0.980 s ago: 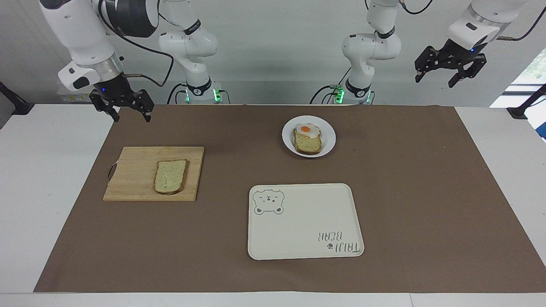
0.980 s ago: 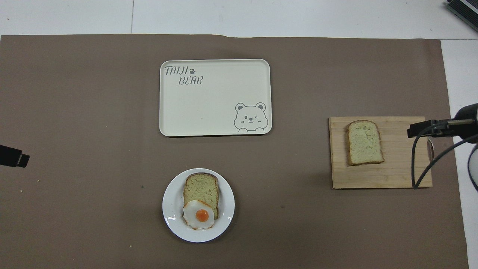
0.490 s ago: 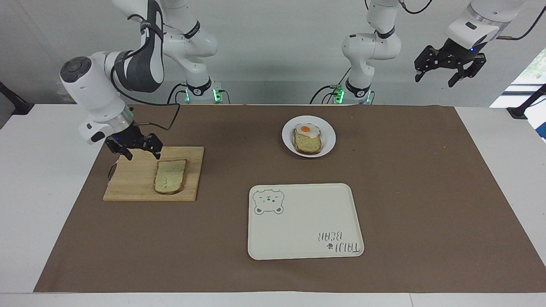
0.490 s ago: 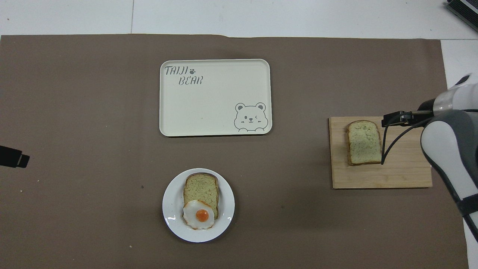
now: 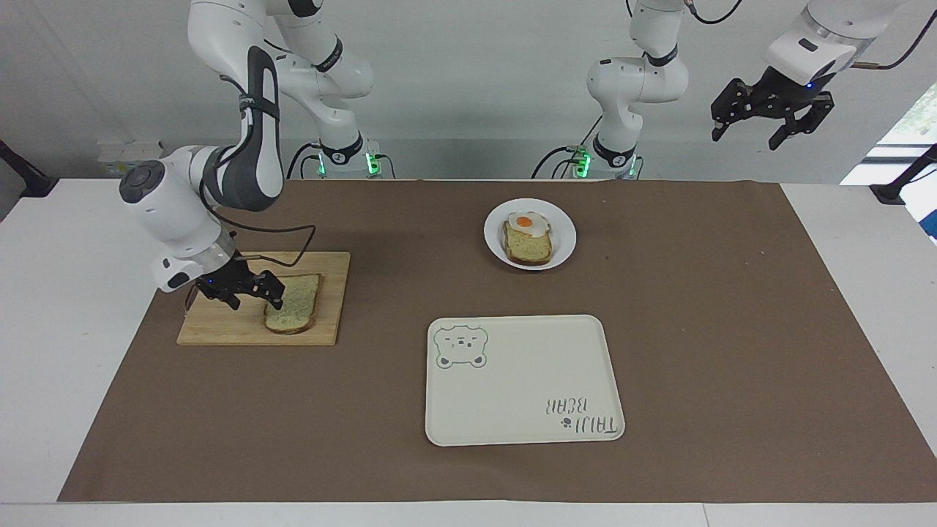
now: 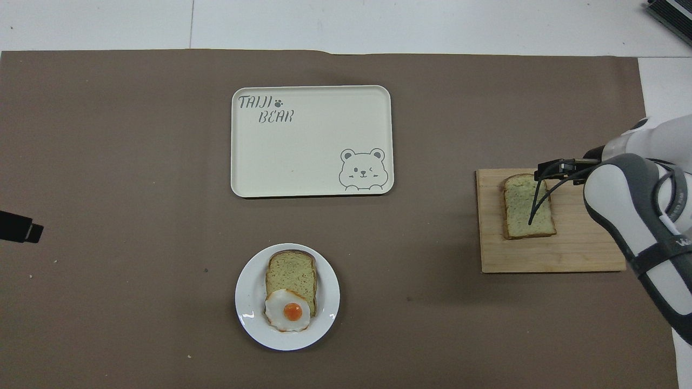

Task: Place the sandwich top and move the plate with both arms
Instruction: 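Reach the right gripper down and grasp the bread slice on the board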

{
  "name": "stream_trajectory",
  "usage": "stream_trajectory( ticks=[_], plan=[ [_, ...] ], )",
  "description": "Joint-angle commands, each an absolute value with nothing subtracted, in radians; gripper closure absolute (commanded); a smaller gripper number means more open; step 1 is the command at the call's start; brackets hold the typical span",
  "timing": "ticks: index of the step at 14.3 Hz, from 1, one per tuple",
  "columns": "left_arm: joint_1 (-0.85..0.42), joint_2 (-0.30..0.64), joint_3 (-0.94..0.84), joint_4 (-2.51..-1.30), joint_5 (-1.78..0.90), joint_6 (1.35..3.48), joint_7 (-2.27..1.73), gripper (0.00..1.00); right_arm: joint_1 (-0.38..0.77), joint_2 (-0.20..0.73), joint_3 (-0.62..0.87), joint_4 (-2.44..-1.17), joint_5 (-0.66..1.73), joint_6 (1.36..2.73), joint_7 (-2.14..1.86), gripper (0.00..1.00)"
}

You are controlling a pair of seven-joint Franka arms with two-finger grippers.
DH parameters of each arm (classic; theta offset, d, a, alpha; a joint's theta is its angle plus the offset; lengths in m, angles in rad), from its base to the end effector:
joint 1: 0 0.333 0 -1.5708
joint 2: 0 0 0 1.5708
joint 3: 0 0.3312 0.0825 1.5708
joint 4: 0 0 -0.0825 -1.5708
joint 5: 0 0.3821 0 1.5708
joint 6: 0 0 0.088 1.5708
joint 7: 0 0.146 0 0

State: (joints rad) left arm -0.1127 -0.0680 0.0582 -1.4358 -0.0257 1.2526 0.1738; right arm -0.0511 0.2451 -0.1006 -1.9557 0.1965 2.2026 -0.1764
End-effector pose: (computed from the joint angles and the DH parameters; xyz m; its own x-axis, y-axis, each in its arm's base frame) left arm 0.4872 -0.0296 0.6717 0.9661 -0.2343 -0.1082 -0.2303 -0.9719 0.0485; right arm 0.6020 -0.0772 0.3314 0.9958 -0.0894 0.0202 -0.0860 -0.9874 -0.1325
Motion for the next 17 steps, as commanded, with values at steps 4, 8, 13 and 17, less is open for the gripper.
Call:
stream_trajectory(
  ticks=[4,8,13,17],
  plan=[
    [-0.126,-0.100,0.063,-1.476,-0.034,1.256,0.167,0.00,-0.087,0.256,-0.092,-2.072,0.330,2.336,-0.316,0.00],
    [-0.126,-0.100,0.063,-1.476,-0.034,1.256,0.167,0.00,-0.084,0.255,-0.094,-2.075,0.330,2.327,-0.313,0.89],
    [-0.127,-0.100,0.063,-1.476,-0.034,1.256,0.167,0.00,-0.072,0.256,-0.094,-2.074,0.330,2.326,-0.267,1.00],
    [-0.127,-0.100,0.063,-1.476,-0.034,1.256,0.167,0.00,-0.063,0.258,-0.094,-2.057,0.315,2.277,-0.279,1.00]
  ],
)
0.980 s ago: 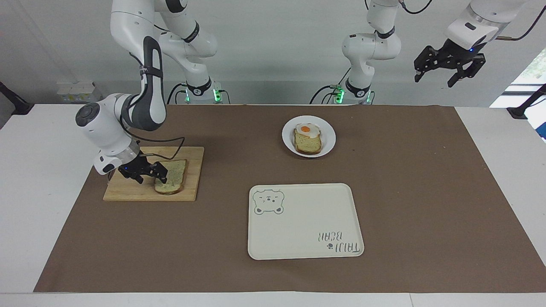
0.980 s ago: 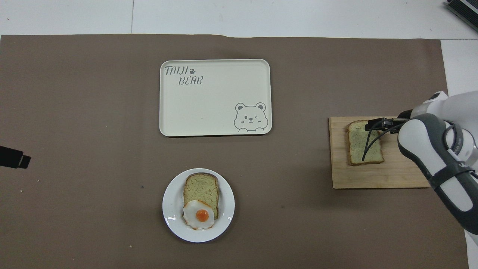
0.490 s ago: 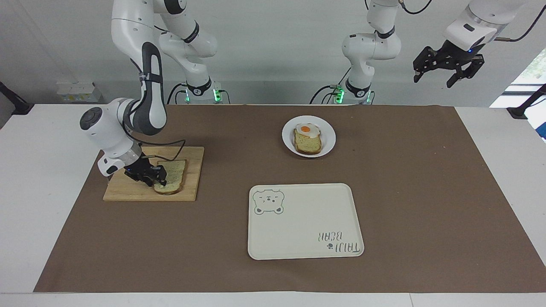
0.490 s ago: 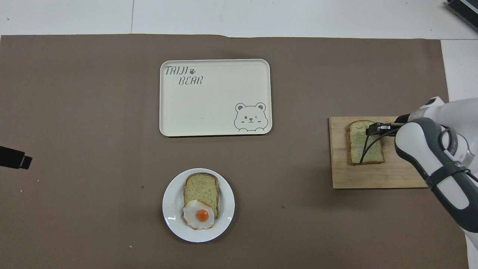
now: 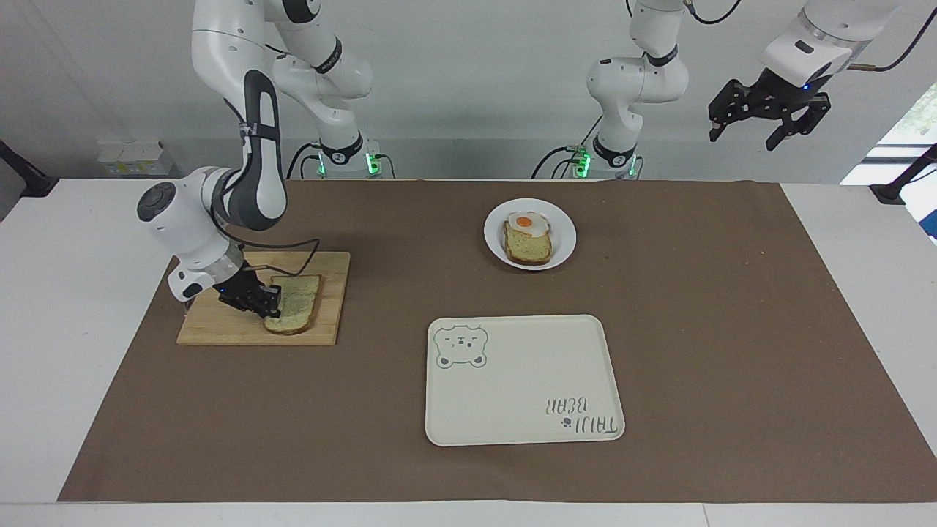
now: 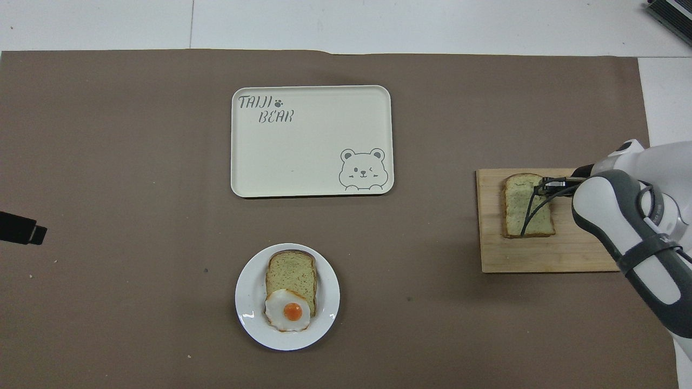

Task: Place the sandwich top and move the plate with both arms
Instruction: 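Reach the right gripper down and grasp the bread slice on the board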

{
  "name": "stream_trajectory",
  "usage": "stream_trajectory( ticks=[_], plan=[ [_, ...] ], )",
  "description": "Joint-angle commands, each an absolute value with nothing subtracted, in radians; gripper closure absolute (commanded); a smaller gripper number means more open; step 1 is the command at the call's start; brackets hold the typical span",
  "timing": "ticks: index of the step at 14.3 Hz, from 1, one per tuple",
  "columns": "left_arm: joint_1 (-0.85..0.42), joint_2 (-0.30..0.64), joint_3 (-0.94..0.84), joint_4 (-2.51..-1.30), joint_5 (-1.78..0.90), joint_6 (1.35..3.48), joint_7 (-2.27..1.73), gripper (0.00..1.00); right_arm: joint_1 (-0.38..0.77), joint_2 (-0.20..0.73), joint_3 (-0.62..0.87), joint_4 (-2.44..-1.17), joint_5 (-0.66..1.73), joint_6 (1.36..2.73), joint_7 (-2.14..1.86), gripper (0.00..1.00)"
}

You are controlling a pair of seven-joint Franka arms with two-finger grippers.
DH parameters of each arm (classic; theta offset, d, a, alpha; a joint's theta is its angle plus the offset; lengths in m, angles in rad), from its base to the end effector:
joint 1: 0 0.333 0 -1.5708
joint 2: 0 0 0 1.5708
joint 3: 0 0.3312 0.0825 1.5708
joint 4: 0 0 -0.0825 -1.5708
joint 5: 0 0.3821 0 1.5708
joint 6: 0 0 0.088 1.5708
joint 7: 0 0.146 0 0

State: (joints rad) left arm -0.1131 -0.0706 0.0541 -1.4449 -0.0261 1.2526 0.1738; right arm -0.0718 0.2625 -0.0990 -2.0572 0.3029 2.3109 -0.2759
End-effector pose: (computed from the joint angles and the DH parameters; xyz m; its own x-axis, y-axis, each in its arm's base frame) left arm 0.4862 -0.0318 0.6691 0.9643 -0.2388 -0.1145 -0.2344 -0.9708 0.0499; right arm 0.5839 -0.0852 0.2869 0.9946 -0.0999 0.0289 -0.0925 -0.9767 -0.1936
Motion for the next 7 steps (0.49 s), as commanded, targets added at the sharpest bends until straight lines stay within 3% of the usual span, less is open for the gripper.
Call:
stream_trajectory(
  ticks=[1,7],
  plan=[
    [-0.127,-0.100,0.063,-1.476,-0.034,1.256,0.167,0.00,-0.063,0.262,-0.094,-2.040,0.313,2.257,-0.288,1.00],
    [-0.127,-0.100,0.063,-1.476,-0.034,1.256,0.167,0.00,-0.063,0.216,-0.094,-1.941,0.255,2.090,-0.328,1.00]
  ],
)
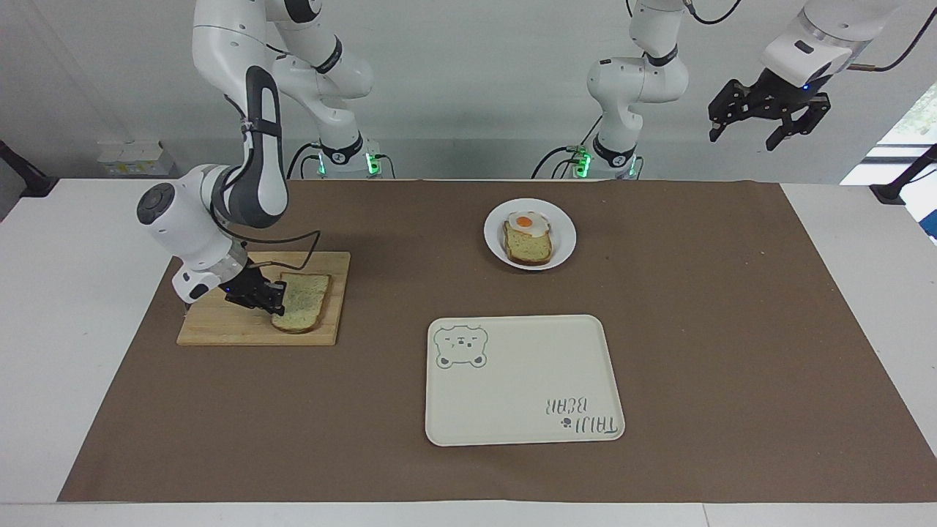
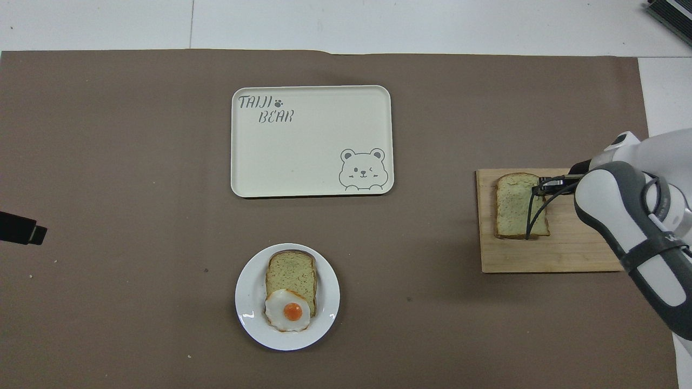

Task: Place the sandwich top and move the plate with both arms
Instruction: 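Lift the bread slice with the right gripper and carry it over the plate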

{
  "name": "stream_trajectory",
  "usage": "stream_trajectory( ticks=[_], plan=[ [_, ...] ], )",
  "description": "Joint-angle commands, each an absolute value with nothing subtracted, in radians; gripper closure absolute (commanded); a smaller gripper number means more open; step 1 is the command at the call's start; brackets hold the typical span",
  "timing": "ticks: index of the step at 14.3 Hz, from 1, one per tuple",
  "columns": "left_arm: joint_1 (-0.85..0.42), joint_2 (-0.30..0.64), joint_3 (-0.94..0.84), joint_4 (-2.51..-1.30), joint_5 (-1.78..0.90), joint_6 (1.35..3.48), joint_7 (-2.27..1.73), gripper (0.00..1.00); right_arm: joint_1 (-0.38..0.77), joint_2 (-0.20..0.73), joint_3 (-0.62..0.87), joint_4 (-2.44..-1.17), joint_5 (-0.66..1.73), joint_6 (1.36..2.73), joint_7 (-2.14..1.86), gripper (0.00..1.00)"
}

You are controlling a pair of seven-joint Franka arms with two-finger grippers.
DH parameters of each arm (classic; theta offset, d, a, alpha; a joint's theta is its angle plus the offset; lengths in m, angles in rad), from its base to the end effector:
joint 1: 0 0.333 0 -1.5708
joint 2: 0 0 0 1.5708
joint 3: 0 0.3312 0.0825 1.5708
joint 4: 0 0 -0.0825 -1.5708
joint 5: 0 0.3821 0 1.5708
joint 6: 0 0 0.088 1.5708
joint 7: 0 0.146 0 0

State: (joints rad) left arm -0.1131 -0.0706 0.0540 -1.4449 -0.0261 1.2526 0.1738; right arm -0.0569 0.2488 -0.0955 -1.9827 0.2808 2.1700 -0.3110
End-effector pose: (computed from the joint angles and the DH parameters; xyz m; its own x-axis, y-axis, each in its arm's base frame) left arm 0.4862 -0.0319 0.6691 0.9643 -0.2388 -0.1145 -0.2345 -0.9708 0.0499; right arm 0.5907 -0.0695 0.3156 0.9999 -0.0039 -0.0105 -0.0060 -0.9778 -0.2096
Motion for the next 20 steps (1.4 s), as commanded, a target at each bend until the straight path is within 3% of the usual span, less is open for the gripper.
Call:
stream_trajectory(
  ticks=[1,12,20],
  plan=[
    [-0.127,-0.100,0.063,-1.476,-0.034,1.256,0.167,0.00,-0.063,0.204,-0.094,-1.925,0.255,2.054,-0.328,1.00],
    [-0.127,-0.100,0.063,-1.476,-0.034,1.256,0.166,0.00,-0.055,0.084,-0.078,-1.859,0.313,1.721,-0.266,1.00],
    [-0.127,-0.100,0.063,-1.477,-0.034,1.255,0.166,0.00,0.161,0.057,-0.078,-1.899,0.353,1.719,0.004,1.00]
  ],
)
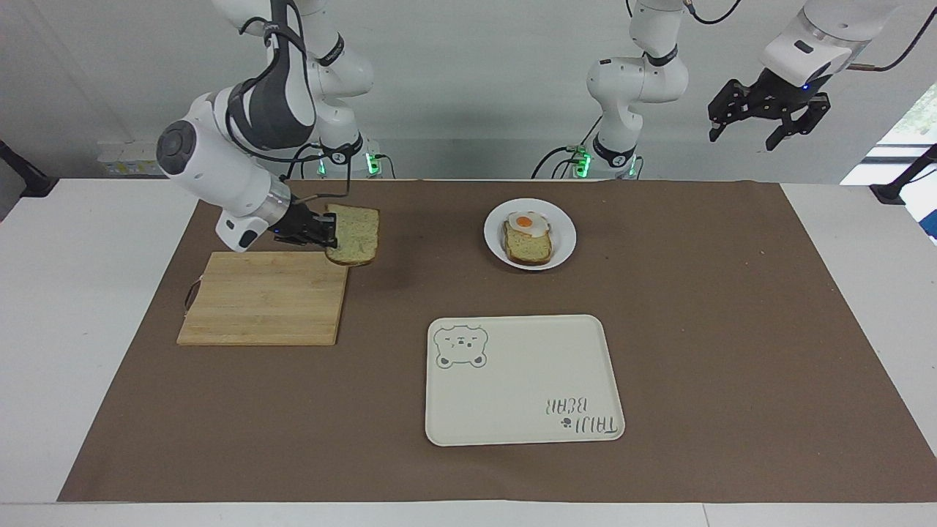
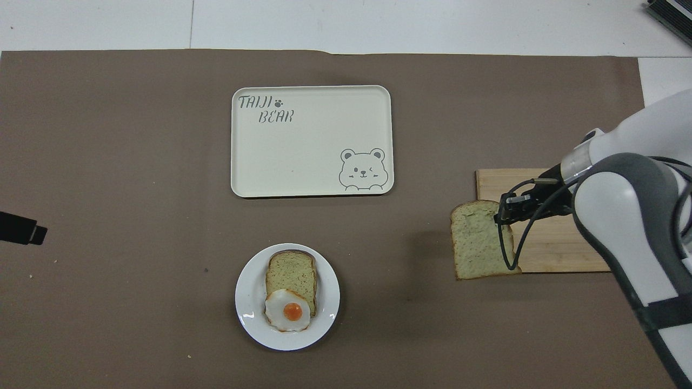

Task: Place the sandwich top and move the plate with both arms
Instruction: 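Lift the bread slice with the right gripper and carry it over the plate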

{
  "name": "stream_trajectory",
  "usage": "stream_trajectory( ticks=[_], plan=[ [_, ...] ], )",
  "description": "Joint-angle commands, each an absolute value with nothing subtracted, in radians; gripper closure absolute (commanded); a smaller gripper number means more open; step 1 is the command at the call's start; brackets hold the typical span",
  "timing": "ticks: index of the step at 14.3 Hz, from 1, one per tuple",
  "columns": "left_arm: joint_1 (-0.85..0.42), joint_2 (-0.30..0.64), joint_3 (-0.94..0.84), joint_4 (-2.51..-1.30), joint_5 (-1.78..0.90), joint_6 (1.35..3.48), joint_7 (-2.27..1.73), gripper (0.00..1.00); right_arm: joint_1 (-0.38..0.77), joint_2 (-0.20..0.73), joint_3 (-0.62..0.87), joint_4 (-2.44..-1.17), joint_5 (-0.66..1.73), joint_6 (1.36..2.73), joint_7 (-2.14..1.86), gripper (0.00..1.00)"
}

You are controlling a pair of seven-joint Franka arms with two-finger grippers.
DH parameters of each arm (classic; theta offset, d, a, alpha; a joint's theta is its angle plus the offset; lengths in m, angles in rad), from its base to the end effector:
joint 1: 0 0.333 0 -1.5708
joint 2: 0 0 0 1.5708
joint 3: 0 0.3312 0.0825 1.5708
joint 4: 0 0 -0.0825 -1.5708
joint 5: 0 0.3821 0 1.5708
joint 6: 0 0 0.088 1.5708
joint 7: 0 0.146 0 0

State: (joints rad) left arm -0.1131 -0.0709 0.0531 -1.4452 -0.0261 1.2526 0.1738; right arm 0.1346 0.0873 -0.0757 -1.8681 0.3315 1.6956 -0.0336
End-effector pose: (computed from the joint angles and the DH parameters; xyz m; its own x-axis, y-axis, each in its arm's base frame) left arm 0.4861 -0.0323 0.6691 0.9641 -0.2397 -0.1145 -0.2354 -0.9706 0.0499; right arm 0.5429 0.0765 0.4318 0.9664 0.0469 -0.2526 -0.0333 -0.9520 -0.3041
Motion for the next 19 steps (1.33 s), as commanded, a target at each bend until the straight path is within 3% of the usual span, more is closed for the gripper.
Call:
stream_trajectory(
  ticks=[1,7,15,19],
  plan=[
    [-0.127,-0.100,0.061,-1.477,-0.034,1.255,0.167,0.00,0.179,0.055,-0.078,-1.902,0.353,1.733,0.020,1.00],
    [-0.127,-0.100,0.061,-1.480,-0.034,1.256,0.166,0.00,0.319,0.057,-0.078,-1.902,0.405,1.785,0.187,1.00],
    [-0.127,-0.100,0.061,-1.480,-0.034,1.256,0.166,0.00,0.481,0.060,-0.064,-1.901,0.545,1.965,0.325,1.00],
    [-0.127,-0.100,0.061,-1.480,-0.034,1.255,0.167,0.00,0.592,0.127,-0.063,-1.902,0.546,2.078,0.321,1.00]
  ],
)
